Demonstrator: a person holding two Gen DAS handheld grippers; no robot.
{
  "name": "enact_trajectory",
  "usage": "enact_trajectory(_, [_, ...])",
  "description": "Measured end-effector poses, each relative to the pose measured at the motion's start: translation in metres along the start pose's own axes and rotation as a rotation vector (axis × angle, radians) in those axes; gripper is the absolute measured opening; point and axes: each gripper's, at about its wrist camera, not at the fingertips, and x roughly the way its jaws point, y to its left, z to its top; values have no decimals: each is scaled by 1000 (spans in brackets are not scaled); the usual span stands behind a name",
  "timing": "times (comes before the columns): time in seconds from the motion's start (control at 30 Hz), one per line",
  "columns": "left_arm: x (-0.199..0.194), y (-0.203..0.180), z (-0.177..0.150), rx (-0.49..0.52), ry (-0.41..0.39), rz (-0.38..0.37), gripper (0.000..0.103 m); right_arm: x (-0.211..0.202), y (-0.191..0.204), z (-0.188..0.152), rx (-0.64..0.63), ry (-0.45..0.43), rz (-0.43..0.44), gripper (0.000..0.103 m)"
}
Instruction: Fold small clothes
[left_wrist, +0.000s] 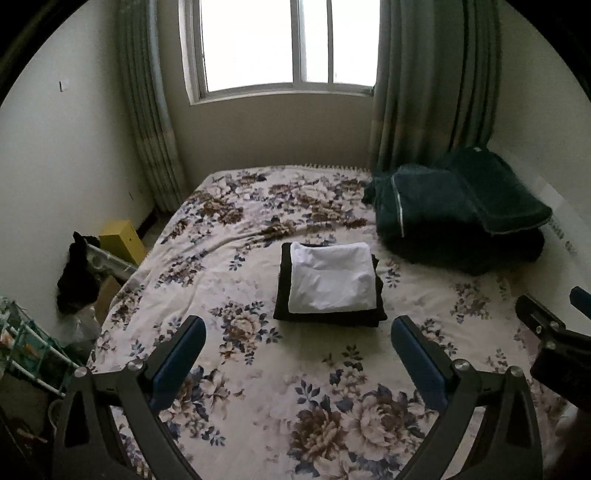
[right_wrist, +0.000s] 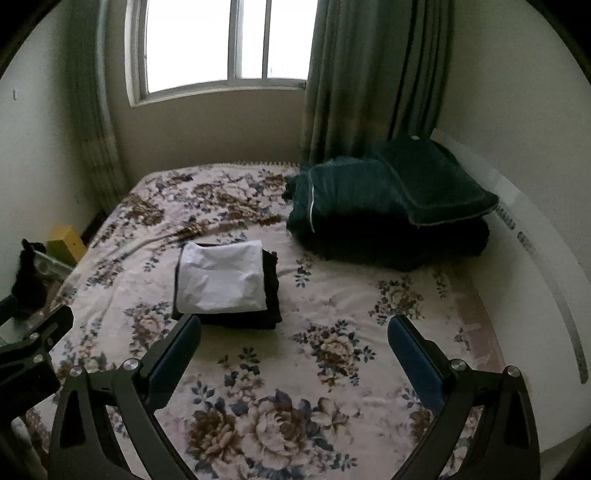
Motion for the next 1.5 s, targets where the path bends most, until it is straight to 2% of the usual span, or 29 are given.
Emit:
enact_trajectory(0.13, [-30, 1, -4, -22, -23, 0, 103, -48, -9, -6, -6, -37, 19, 102])
enact_trajectory(0.27, [-45, 3, -7, -41, -33, -6, 103, -77, -20, -8, -10, -65, 28, 102])
enact_trajectory(0.5, [-65, -1, -11, -44, -61, 2, 103, -102, -32, -6, -12, -88, 56, 102])
enact_trajectory(0.93, [-84, -12, -1, -39, -101, 4, 103, -111, -40, 8, -25, -98, 93, 103])
enact_trajectory(1.5, [-88, -3, 3, -54, -100, 4, 103, -112, -43, 20, -40, -105, 117, 103])
